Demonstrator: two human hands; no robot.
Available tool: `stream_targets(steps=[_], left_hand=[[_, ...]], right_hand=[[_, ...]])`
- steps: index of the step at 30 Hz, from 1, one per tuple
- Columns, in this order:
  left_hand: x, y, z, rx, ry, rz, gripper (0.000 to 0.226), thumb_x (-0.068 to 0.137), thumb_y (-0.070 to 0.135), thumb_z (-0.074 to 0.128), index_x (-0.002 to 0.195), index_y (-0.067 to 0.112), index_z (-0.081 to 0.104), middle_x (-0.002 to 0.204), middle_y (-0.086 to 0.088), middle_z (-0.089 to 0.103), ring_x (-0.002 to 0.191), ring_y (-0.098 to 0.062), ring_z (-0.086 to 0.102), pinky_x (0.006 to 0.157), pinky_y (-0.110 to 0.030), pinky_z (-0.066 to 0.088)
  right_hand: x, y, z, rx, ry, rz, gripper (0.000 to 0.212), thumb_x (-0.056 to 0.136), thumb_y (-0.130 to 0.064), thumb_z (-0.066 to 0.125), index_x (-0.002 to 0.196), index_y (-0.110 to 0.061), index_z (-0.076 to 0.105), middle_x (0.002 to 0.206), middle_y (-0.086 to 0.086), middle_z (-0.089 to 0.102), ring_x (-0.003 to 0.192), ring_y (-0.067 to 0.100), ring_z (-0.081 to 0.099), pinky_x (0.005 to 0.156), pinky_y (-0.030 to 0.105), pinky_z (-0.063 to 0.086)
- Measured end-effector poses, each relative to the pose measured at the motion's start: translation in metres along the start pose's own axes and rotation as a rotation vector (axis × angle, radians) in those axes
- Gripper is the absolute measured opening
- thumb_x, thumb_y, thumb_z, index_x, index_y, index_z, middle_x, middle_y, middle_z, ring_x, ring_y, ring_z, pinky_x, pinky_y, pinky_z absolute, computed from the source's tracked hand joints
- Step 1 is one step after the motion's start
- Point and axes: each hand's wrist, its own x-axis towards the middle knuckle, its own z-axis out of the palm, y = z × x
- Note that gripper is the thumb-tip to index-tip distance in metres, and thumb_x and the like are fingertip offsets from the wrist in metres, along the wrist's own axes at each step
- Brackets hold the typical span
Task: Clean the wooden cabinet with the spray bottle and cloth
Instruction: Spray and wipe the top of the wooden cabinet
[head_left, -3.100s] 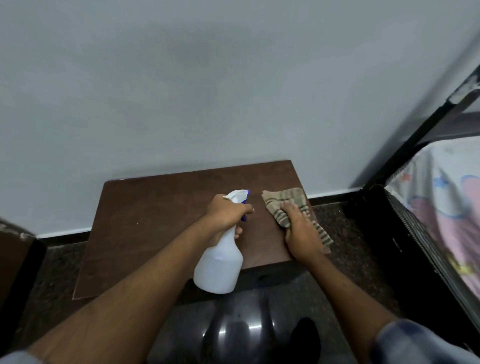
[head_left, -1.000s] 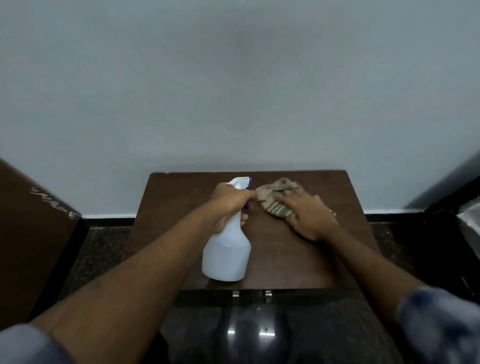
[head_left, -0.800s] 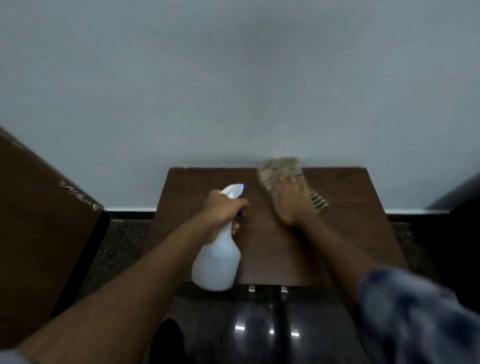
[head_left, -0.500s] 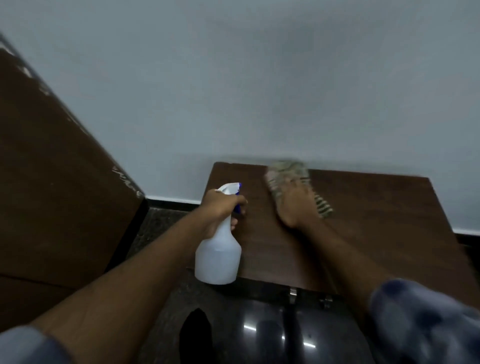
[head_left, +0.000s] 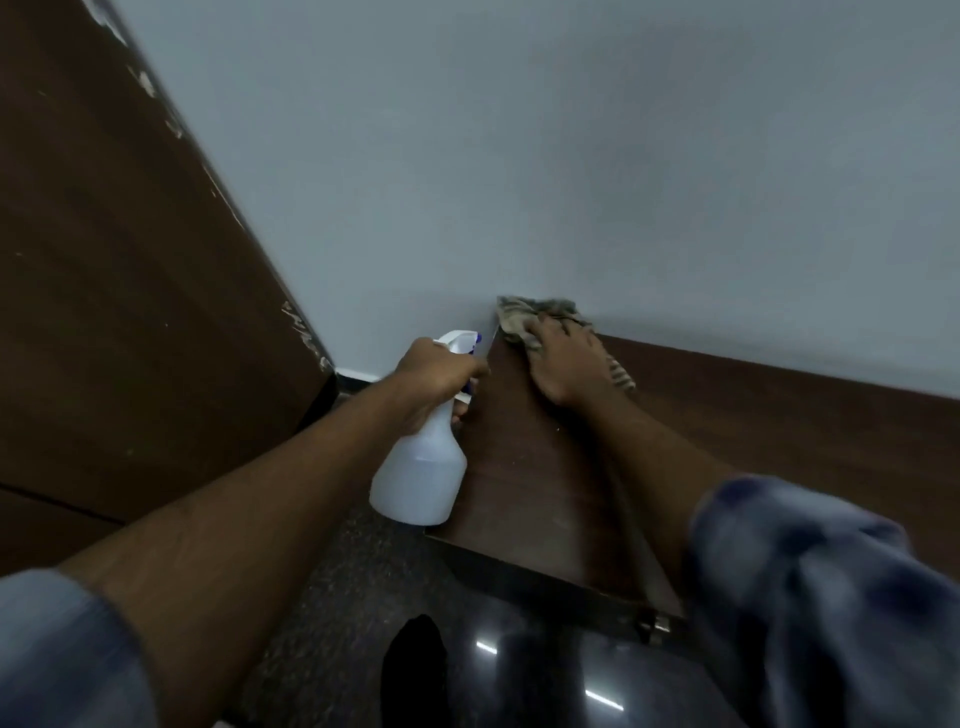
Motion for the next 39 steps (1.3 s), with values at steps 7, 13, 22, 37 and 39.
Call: stream_targets(steps=[7,13,22,37,39], left_hand=[[-0.019,-0.017,-0.023,-0.027,0.050,-0.040,0.031,0.083,0.010,0.074,0.109,-0.005,0.068,0.078,-0.025,0.073,0.034,-0.022,0.049,0.043,-0.028,0.047],[-0.070,-0.028,-0.029,-0.100,0.072,-0.012,0.026,0.083,0.010,0.076,0.107,0.019,0.072,0.071,-0.017,0.072,0.042,-0.025,0.052,0.051,-0.030,0.047],[-0.160,-0.078,-0.010,-0.073,0.063,-0.068,0.018,0.083,0.012,0.080,0.098,0.003,0.077,0.082,-0.028,0.075,0.034,-0.022,0.048,0.041,-0.027,0.042],[-0.204,-0.128,0.049,-0.097,0.245,-0.124,0.011,0.085,0.003,0.078,0.092,-0.004,0.073,0.043,-0.003,0.062,0.026,-0.011,0.049,0.030,-0.019,0.036],[-0.205,-0.135,0.055,-0.112,0.224,-0.134,0.012,0.084,0.002,0.079,0.095,0.002,0.074,0.049,-0.003,0.067,0.027,-0.010,0.051,0.030,-0.020,0.038]], right_hand=[[-0.030,-0.029,0.021,-0.035,-0.073,-0.409,0.051,0.103,-0.035,0.039,0.154,-0.025,0.040,0.164,0.002,0.032,0.152,0.023,0.027,0.123,0.041,0.023],[-0.095,-0.088,0.027,-0.079,-0.065,-0.338,0.060,0.104,-0.038,0.030,0.159,-0.014,0.030,0.166,0.011,0.026,0.155,0.027,0.016,0.127,0.046,0.006],[-0.193,-0.003,0.015,0.024,-0.002,0.094,0.054,0.105,-0.036,0.032,0.157,-0.022,0.033,0.165,0.006,0.029,0.154,0.028,0.019,0.125,0.045,0.011],[-0.243,-0.017,0.010,-0.056,-0.167,-0.264,0.061,0.103,-0.034,0.039,0.161,-0.024,0.023,0.169,0.005,0.019,0.157,0.025,0.011,0.127,0.046,0.003],[-0.265,0.019,0.003,-0.074,-0.168,-0.343,0.067,0.097,-0.035,0.051,0.159,-0.025,0.029,0.167,0.003,0.026,0.155,0.024,0.019,0.127,0.043,0.010]])
